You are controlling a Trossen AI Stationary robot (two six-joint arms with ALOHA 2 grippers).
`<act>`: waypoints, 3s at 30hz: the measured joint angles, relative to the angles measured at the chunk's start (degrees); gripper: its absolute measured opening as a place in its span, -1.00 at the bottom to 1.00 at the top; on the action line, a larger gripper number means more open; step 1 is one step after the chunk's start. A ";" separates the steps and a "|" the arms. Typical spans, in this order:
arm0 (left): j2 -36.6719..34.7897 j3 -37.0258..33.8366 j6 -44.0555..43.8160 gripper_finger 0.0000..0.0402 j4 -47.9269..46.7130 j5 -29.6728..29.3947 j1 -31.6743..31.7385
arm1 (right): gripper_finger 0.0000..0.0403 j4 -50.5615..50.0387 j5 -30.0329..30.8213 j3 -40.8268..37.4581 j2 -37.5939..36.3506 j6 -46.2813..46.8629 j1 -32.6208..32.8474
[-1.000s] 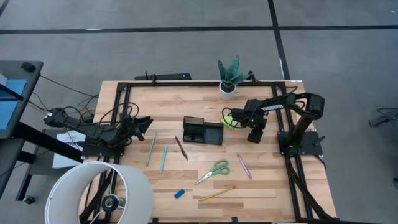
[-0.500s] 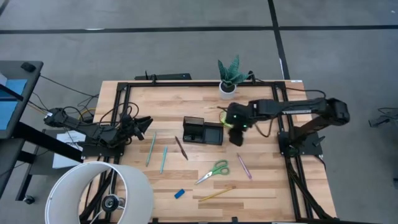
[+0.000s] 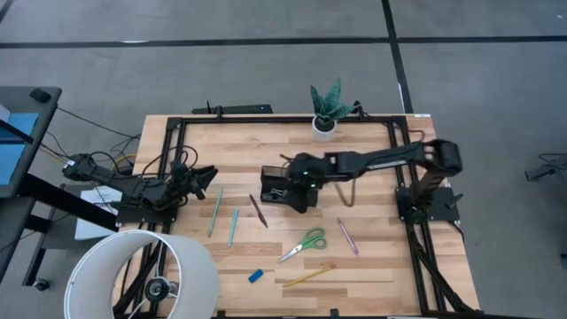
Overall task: Pick and place office supplies into organizer
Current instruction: Put the black binder clip into the black desk organizer, then put the green sticky notes into the black desk organizer
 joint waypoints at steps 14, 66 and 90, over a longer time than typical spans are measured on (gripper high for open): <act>0.02 0.00 -0.28 -0.26 -0.02 1.44 0.02 | -0.58 -0.44 0.31 6.58 5.58 3.18 -2.23; 0.02 0.00 0.79 -0.26 -0.35 10.10 0.00 | -0.03 -14.41 9.40 -17.00 -7.12 -13.45 -12.27; 0.02 0.00 0.08 -0.26 -0.38 9.94 0.02 | -0.97 -26.02 15.43 -17.22 -15.12 -6.67 -8.31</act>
